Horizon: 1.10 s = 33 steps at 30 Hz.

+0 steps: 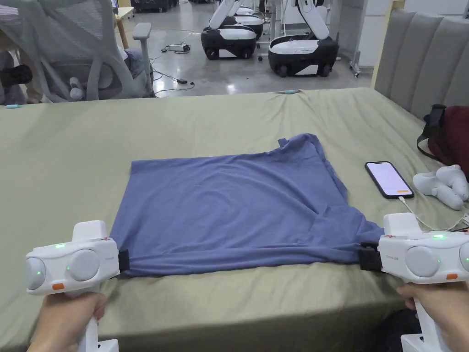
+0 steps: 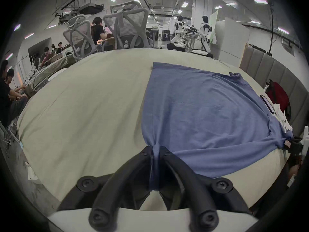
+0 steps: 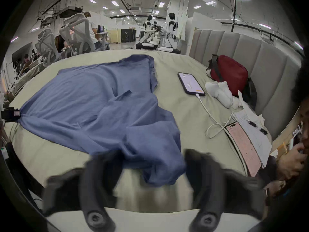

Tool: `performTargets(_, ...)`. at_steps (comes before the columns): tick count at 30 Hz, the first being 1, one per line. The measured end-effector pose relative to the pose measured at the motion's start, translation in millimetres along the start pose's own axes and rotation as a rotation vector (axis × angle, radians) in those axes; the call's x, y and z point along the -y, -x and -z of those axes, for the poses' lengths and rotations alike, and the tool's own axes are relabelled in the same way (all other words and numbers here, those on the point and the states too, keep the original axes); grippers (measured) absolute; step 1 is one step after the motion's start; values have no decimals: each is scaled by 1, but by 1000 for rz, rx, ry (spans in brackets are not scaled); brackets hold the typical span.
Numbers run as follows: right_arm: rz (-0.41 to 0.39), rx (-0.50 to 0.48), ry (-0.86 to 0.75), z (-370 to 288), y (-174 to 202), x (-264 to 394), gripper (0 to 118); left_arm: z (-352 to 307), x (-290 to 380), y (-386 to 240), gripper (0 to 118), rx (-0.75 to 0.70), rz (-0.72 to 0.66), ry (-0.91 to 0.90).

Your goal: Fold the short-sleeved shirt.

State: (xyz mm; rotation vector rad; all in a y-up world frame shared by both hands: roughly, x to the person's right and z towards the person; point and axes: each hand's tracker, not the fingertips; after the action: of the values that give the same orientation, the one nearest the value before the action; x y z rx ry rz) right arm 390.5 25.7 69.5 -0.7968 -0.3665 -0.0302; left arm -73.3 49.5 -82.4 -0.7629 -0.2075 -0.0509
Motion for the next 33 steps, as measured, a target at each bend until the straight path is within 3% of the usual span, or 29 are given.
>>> performTargets(1, 11, -17, 5, 4, 0, 1, 19, 2, 0, 0, 6, 3, -1, 3)
performTargets(2, 34, -72, 25, 8, 1, 3, 8, 3, 0, 0, 6, 9, -6, 6)
performTargets(3, 41, -105, 32, 8, 3, 4, 8, 3, 0, 0, 6, 11, -10, 9)
performTargets(5, -19, -33, -4, 2, 11, 5, 7, 3, 1, -1, 6, 2, 1, 6)
performTargets(6, -24, -43, -8, 0, 12, 5, 7, 3, 1, -1, 6, 5, 4, 6)
performTargets(10, -3, -53, -62, -19, 5, -6, 7, -2, -5, 2, 6, 19, -1, -9)
performTargets(19, -55, -61, -211, -32, 6, -101, 7, -10, -80, -4, 6, 55, -21, -136)
performTargets(27, -89, -54, -140, 68, 28, -194, 7, 84, -155, -17, 6, -11, 2, -68)
performTargets(33, -91, -35, -23, 150, 41, -204, 8, 156, -164, -25, 6, -33, 34, 46)
